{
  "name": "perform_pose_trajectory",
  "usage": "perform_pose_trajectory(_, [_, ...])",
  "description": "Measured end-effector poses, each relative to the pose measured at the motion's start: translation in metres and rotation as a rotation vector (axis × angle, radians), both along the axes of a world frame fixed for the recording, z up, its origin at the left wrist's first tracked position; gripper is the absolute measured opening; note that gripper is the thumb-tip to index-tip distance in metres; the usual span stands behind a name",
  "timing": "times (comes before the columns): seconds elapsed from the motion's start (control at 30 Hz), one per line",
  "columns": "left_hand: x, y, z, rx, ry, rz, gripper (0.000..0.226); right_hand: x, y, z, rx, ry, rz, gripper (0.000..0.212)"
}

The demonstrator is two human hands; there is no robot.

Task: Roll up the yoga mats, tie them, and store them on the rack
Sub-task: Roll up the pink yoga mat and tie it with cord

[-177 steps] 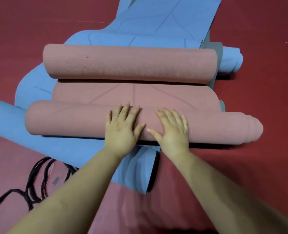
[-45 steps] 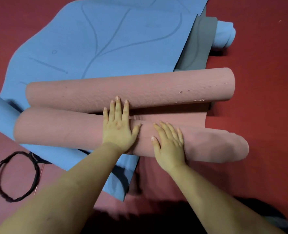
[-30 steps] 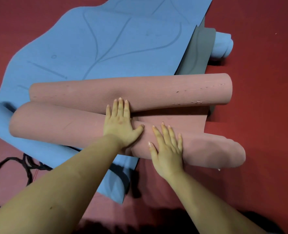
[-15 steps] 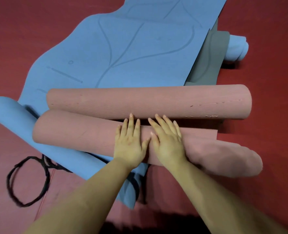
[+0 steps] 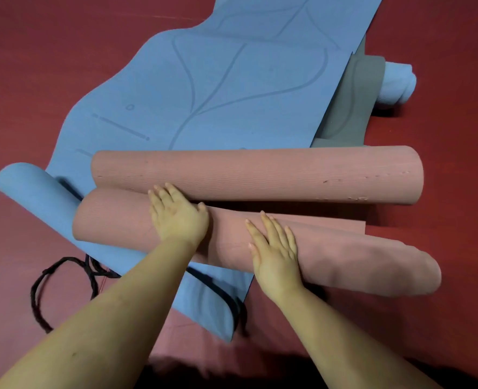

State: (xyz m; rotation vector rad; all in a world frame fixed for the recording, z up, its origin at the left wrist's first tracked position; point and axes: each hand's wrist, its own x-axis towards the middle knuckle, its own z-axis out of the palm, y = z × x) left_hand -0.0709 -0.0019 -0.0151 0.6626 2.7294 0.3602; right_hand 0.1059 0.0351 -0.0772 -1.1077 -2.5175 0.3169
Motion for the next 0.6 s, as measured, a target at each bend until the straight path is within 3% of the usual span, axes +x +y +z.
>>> perform_pose_trajectory(0.2, [-0.012, 0.035, -0.005, 0.157, -0.140, 0.025, 0.105, 0.000, 0.001, -0.003, 0.028, 0.010, 0.002, 0.043])
perform_pose_trajectory(0.37, [-0.026, 0.044, -0.011, 0.002, -0.040, -0.108, 0.135, -0.005, 0.010, -0.003, 0.006, 0.004, 0.002, 0.043])
perform_pose_trajectory(0.5, [-0.033, 0.041, -0.015, -0.014, 0.192, -0.155, 0.124, -0.005, 0.013, -0.004, -0.006, 0.014, 0.010, 0.043])
perform_pose_trajectory(0.6, [-0.050, 0.035, -0.011, 0.099, 0.340, -0.181, 0.094, -0.004, 0.013, -0.003, -0.026, 0.012, 0.010, 0.043])
